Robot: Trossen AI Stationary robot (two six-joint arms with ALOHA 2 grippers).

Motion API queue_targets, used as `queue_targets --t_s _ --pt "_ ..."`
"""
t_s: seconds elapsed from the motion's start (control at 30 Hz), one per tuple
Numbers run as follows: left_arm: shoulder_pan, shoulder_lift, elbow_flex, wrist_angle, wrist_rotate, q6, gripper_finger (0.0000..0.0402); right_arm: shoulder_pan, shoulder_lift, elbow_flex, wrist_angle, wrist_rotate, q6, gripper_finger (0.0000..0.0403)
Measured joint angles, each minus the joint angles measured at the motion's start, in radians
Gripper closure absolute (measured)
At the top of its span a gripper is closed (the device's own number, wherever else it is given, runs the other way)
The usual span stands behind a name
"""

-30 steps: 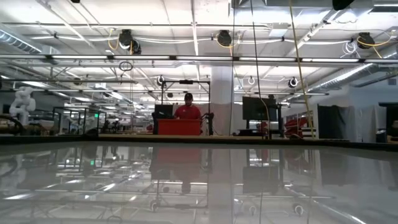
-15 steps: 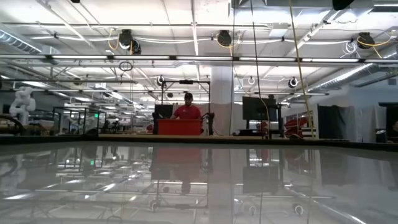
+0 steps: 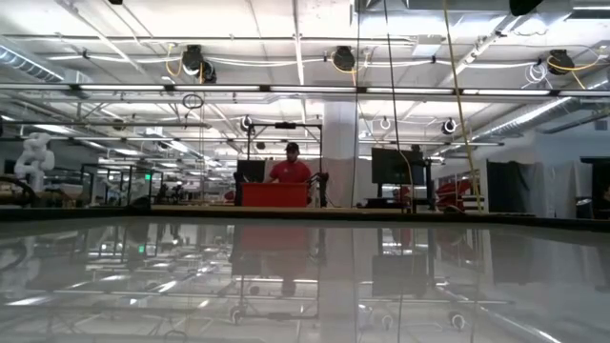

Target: Roll towel

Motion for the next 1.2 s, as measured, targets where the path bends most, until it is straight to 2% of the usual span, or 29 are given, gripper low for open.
queue_targets --t_s 0.1,0.4,0.47,0.57,0.67,0.73,0.97,1.03,1.1,1.2 --pt "0.0 0.0 0.0 0.0 0.0 0.0 0.0363 0.0 0.0 0.0 0.008 0.0 -0.001 0.0403" --pt "0.0 0.0 0.0 0.0 0.0 0.0 0.0363 0.0 0.049 0.0 0.237 0.027 0.011 0.0403" --pt "0.0 0.0 0.0 0.0 0.0 0.0 0.0363 0.0 0.072 0.0 0.271 0.001 -0.013 0.0403" --pt "0.0 0.0 0.0 0.0 0.0 0.0 0.0363 0.0 0.14 0.0 0.324 -0.107 -0.047 0.0403" --pt "0.0 0.0 0.0 0.0 0.0 0.0 0.0363 0.001 0.281 0.0 0.41 -0.3 -0.061 0.0403" --pt "0.0 0.0 0.0 0.0 0.0 0.0 0.0363 0.007 0.404 0.0 0.51 -0.374 -0.063 0.0403" --pt "0.0 0.0 0.0 0.0 0.0 0.0 0.0363 0.029 0.851 -0.001 0.881 -0.355 -0.067 0.0403" --pt "0.0 0.0 0.0 0.0 0.0 0.0 0.0363 0.03 0.965 0.003 1.004 -0.3 -0.064 0.0403" --pt "0.0 0.0 0.0 0.0 0.0 0.0 0.0363 0.033 1.059 0.019 1.08 -0.237 -0.023 0.0403" --pt "0.0 0.0 0.0 0.0 0.0 0.0 0.0363 0.04 1.188 0.061 1.132 -0.258 0.033 0.0403"
